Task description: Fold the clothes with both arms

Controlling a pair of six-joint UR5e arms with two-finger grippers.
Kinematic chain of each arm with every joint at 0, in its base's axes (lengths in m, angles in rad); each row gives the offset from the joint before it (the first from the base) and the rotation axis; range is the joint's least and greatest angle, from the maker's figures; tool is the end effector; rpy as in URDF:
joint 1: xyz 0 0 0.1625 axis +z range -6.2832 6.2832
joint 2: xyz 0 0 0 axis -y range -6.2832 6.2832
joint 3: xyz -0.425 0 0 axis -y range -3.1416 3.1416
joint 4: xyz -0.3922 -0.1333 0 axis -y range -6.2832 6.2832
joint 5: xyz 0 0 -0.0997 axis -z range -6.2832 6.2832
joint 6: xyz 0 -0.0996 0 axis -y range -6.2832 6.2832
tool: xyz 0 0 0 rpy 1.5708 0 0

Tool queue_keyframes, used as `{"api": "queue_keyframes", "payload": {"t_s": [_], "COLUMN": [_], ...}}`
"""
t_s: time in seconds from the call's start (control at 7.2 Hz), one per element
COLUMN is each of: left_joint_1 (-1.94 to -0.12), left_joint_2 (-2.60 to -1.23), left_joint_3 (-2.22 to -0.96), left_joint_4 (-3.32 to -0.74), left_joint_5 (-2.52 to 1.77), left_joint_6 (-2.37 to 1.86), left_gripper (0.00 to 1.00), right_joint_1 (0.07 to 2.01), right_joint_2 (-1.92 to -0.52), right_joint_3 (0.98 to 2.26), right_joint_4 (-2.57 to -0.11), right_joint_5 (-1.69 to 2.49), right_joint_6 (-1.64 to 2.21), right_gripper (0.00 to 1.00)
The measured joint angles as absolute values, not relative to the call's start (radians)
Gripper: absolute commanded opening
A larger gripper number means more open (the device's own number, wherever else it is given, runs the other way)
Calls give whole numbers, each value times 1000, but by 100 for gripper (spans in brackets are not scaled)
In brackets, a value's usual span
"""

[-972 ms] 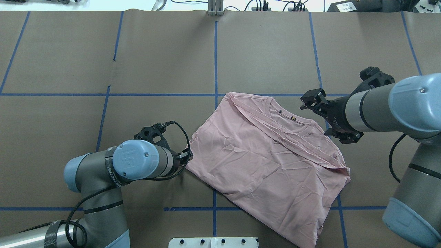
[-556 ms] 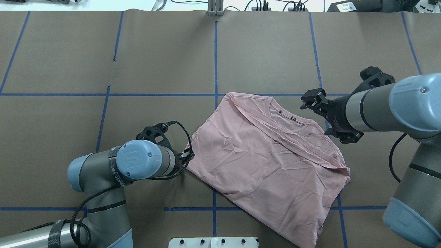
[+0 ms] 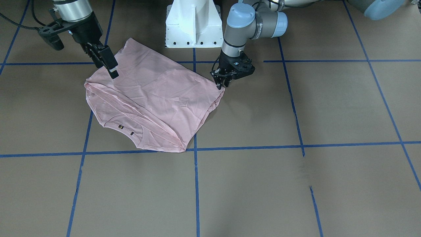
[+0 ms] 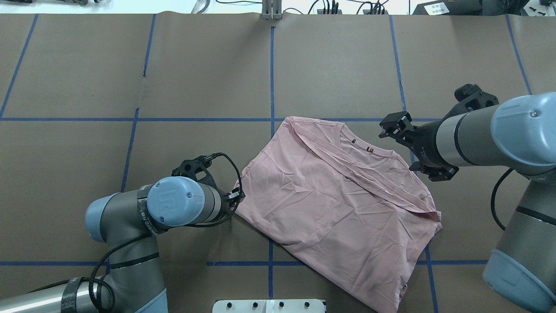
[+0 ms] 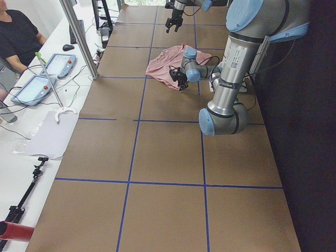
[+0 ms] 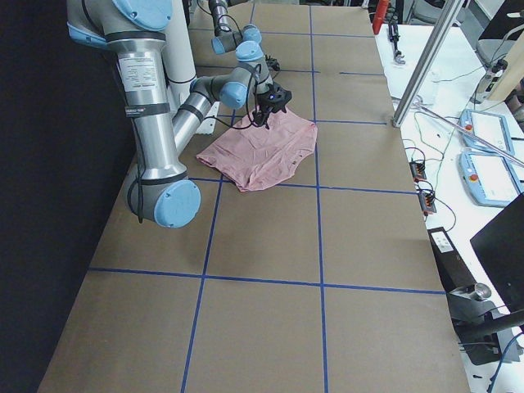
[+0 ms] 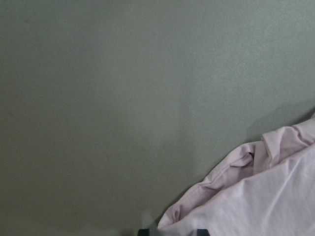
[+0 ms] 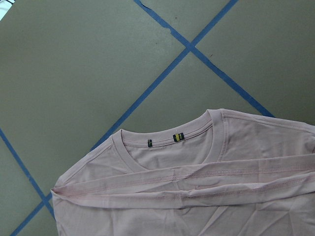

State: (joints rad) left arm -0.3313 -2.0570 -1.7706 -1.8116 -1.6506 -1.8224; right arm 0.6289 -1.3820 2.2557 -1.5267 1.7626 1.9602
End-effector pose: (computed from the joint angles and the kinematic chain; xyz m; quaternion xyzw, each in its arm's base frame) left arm 0.5657 -0.3271 0.2697 -0.0179 0.4477 -0.2398 0.8613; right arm -0.3127 -0.3688 0.2595 -0.0326 -0.4480 0.3980 0.7999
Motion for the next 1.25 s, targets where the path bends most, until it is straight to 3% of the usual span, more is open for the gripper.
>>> {"api": "queue_keyframes", "payload": {"t_s": [0.14,0.56,0.69,1.25], "left_joint_1": [-331,-331,-331,-346], "left_joint_2": [-2057,-2057,-2059,-2070], "left_joint_3": [-1769,-1761,-1756,-1765], "left_joint_4": [-1812,-1812,-1812,-1777], "left_joint_5": [-1651,-1651,-1650,-1649], "left_joint_6": [-1822,-1822,-1822,-1804], "left_gripper": [41,24,0,0], "right_joint_1": [629,629,629,629], "right_joint_2": [-1382,-1383,-1384,-1384], "right_joint_3": [2257,2260,2259,2256], "right_joint_4": [-1526,-1528,-1528,-1528], "right_joint_5": [1763,1764,1765,1766], "right_joint_6": [1961,1965,1966,1967], "right_gripper": [100,100,100,100]}}
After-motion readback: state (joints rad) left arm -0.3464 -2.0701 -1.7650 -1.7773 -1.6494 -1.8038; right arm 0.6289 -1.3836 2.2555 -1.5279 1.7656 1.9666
